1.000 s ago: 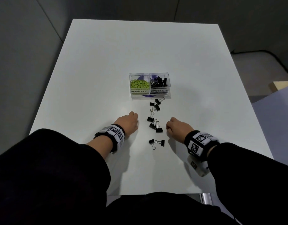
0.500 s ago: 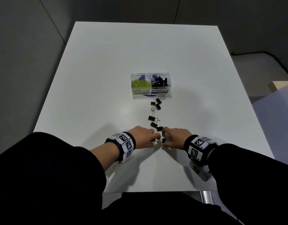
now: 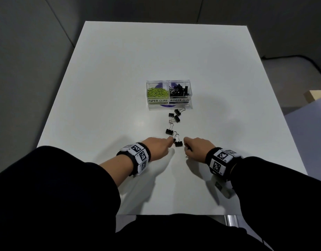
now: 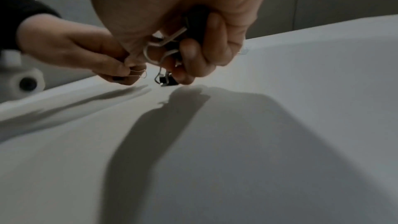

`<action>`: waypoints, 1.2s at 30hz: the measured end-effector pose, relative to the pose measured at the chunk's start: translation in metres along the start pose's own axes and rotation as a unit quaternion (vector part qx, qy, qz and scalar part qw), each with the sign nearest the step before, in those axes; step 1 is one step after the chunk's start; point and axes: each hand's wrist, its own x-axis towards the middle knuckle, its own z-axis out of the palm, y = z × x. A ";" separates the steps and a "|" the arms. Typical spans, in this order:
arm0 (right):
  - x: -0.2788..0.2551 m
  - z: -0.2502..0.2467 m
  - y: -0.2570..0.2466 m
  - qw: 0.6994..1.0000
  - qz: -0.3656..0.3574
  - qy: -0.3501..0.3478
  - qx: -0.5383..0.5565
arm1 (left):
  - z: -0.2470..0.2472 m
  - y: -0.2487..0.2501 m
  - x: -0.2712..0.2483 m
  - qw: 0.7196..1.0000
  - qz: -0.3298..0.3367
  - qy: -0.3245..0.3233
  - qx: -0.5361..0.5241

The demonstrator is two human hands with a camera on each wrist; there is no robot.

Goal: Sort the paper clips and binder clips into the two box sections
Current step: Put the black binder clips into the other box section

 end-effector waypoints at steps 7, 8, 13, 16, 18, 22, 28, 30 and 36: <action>0.008 -0.023 0.002 0.995 0.025 0.044 0.091 | -0.026 -0.020 0.009 0.996 -0.061 0.067 -0.019; 0.011 -0.024 0.003 0.994 0.027 0.042 0.097 | -0.029 -0.022 0.012 0.994 -0.075 0.081 -0.015; 0.021 -0.014 -0.006 0.995 0.058 0.052 0.056 | -0.034 -0.010 0.028 0.988 -0.121 0.089 -0.018; 0.026 -0.004 -0.012 0.997 0.056 0.058 -0.018 | -0.029 -0.003 0.039 0.989 -0.129 0.066 0.000; 0.030 0.000 -0.014 0.996 0.063 0.062 -0.021 | -0.027 -0.001 0.043 0.989 -0.134 0.068 0.000; 0.034 -0.003 -0.010 0.994 0.086 0.066 -0.009 | -0.027 -0.003 0.047 0.986 -0.146 0.047 -0.058; 0.039 -0.021 0.009 0.993 0.090 0.069 -0.014 | -0.027 0.002 0.050 0.986 -0.149 0.036 -0.062; 0.042 -0.032 0.015 0.992 0.091 0.084 -0.009 | -0.027 0.005 0.050 0.990 -0.133 0.036 -0.005; 0.064 -0.089 0.023 0.985 0.067 0.161 -0.008 | -0.025 0.009 0.052 0.990 -0.105 0.050 0.077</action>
